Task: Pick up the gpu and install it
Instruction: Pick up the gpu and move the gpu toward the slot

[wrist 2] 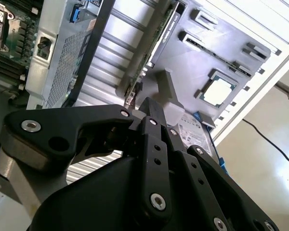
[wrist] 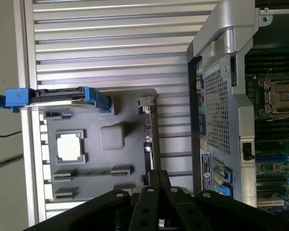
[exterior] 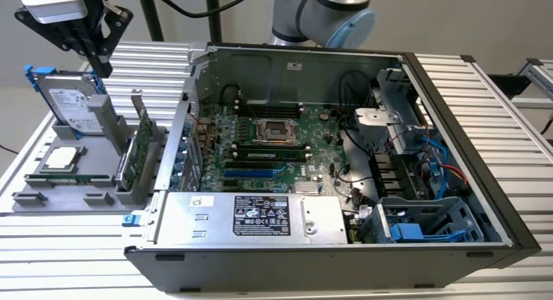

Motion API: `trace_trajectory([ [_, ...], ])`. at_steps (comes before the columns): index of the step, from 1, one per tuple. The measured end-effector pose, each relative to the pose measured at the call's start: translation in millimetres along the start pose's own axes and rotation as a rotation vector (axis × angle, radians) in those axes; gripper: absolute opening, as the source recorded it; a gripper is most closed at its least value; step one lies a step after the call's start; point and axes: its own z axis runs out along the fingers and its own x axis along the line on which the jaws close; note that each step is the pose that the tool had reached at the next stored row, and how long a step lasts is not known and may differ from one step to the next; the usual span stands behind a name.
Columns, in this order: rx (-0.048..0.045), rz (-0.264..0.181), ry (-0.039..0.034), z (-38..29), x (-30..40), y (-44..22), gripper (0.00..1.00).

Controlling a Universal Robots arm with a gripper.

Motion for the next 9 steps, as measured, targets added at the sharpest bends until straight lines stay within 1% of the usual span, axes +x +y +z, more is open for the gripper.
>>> trace_trajectory([
  [4,0.0,0.0,0.0001,0.0,0.0,0.0,0.0],
  [5,0.0,0.0,0.0001,0.0,0.0,0.0,1.0],
  [9,0.0001,0.0,0.0002,0.0,0.0,0.0,1.0],
])
